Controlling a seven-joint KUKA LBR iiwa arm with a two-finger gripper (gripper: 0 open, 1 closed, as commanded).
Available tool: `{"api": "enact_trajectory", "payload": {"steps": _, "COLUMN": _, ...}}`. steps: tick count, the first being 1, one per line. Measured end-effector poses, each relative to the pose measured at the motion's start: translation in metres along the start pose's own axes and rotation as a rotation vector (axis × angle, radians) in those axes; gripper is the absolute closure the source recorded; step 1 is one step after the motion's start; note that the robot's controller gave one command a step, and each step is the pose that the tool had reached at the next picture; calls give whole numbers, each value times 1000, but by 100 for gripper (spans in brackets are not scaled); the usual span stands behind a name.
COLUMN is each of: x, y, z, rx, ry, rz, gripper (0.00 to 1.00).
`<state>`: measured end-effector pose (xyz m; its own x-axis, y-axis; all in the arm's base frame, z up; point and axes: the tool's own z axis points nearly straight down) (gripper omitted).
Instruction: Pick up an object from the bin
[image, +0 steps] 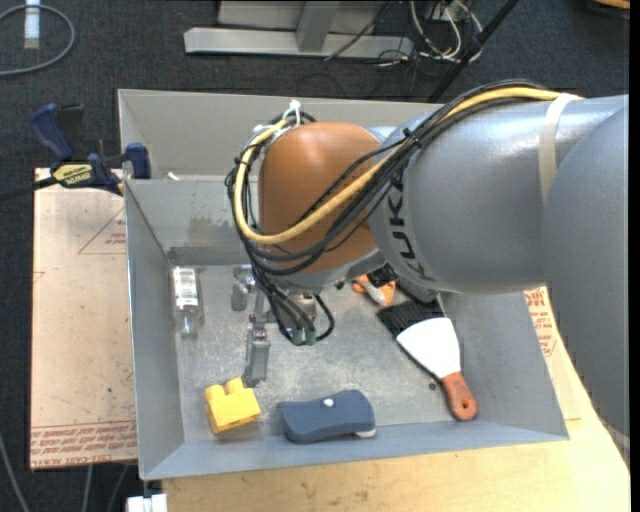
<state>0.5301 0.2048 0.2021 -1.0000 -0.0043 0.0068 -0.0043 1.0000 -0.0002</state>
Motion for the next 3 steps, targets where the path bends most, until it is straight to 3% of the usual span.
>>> {"api": "enact_trajectory", "payload": {"steps": 1, "x": -2, "y": -1, "z": -5, "rx": -1, "ry": -7, "rz": 4, "gripper": 0}}
{"api": "enact_trajectory", "payload": {"steps": 2, "x": 1, "y": -2, "z": 20, "rx": -3, "ry": -16, "rz": -158, "gripper": 0}}
{"api": "enact_trajectory", "payload": {"steps": 3, "x": 13, "y": -16, "z": 54, "rx": -1, "ry": -5, "rz": -360, "gripper": 0}}
